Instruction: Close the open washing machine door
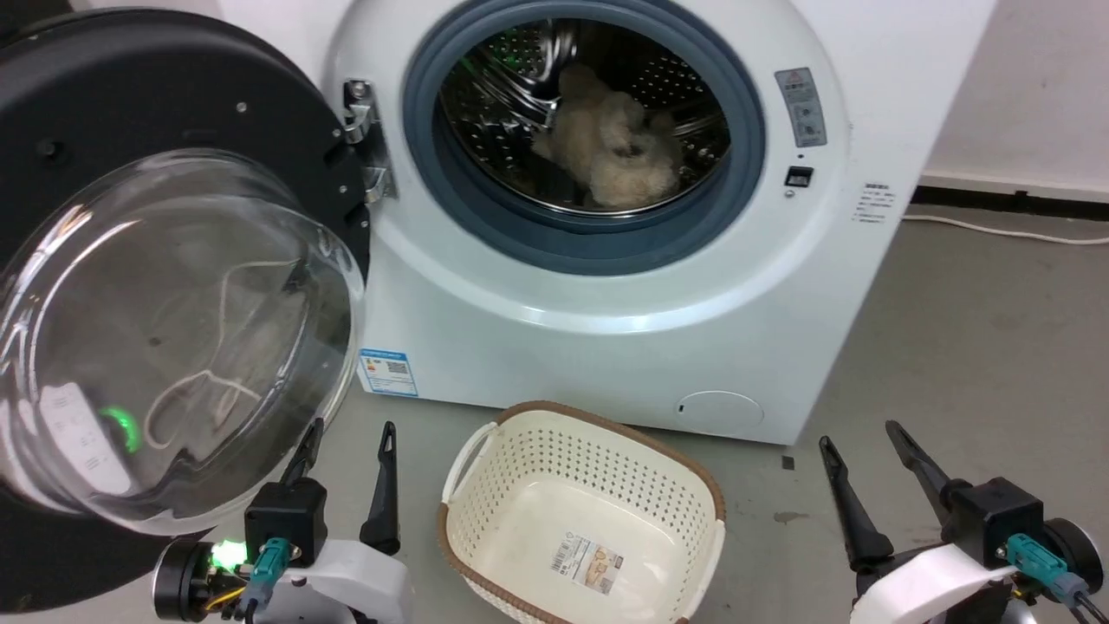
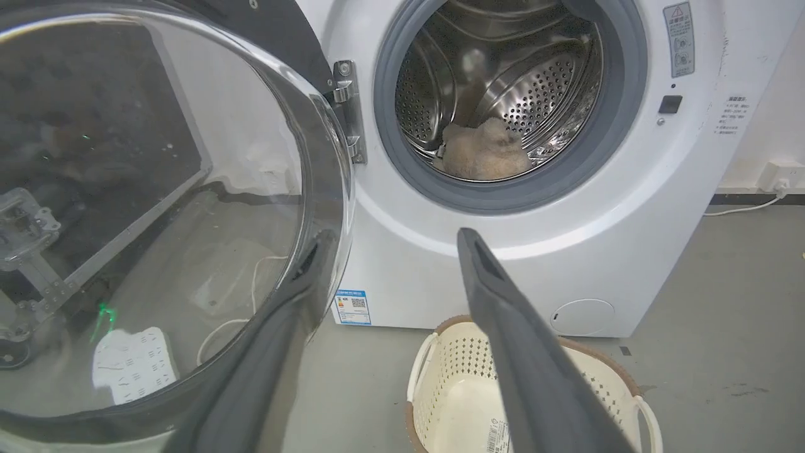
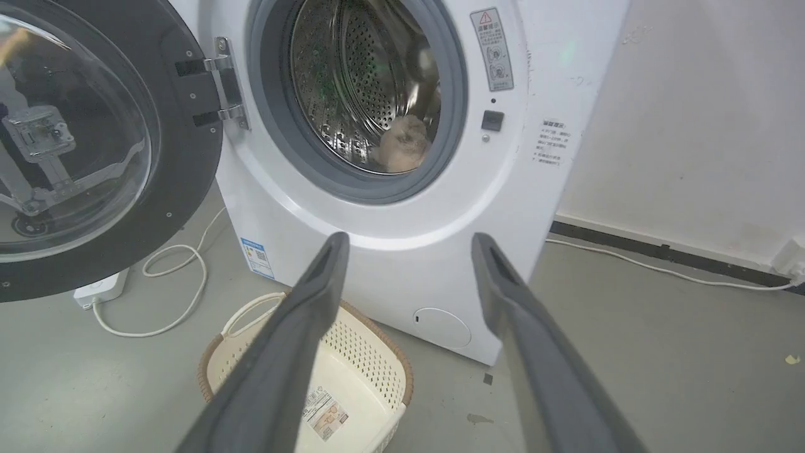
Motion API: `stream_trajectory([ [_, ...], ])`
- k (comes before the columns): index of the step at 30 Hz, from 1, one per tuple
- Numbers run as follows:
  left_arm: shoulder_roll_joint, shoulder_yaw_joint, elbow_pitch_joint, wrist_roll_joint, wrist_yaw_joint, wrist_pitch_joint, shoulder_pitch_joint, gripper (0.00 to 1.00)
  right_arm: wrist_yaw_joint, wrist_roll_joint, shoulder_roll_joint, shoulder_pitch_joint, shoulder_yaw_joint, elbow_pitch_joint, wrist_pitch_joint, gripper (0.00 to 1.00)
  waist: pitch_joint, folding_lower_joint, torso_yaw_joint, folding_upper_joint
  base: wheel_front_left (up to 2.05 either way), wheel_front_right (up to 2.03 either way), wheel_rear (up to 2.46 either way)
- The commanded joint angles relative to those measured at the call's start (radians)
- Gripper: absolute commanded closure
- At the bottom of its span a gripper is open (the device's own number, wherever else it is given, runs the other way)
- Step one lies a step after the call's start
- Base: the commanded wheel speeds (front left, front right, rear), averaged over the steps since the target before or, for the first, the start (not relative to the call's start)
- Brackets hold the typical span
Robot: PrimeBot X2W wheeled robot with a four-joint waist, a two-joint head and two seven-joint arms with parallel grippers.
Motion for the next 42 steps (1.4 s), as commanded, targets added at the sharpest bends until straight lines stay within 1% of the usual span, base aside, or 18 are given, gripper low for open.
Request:
stream_trajectory([
  [1,0.008,-0.005,0.002,0.004,0.006,-0.011,-0.003,0.00,0.000,0.008,-0.005,0.015,0.002,0.001,-0.011,0.00,-0.002,0.0000,0.010,0.0000,0.00,0.00,0.00],
  [12,0.026,-0.030,0.002,0.002,0.020,-0.034,0.005,0.00,0.000,0.025,-0.009,0.024,0.026,0.013,-0.034,0.00,-0.014,0.0000,0.096,0.0000,0.00,0.00,0.00],
  [24,0.040,-0.040,-0.027,0.001,0.064,-0.059,0.032,0.00,0.000,0.050,-0.040,-0.013,0.104,0.042,-0.059,0.00,-0.005,0.0000,0.155,0.0000,0.00,0.00,0.00],
  [25,0.047,-0.043,-0.039,0.001,0.078,-0.067,0.040,0.00,0.000,0.061,-0.047,-0.025,0.126,0.052,-0.067,0.00,-0.004,0.0000,0.172,0.0000,0.00,0.00,0.00],
  [42,0.073,-0.072,-0.051,-0.004,0.113,-0.103,0.054,0.00,0.000,0.093,-0.062,-0.035,0.187,0.074,-0.102,0.00,-0.008,0.0000,0.240,0.0000,0.00,0.00,0.00],
])
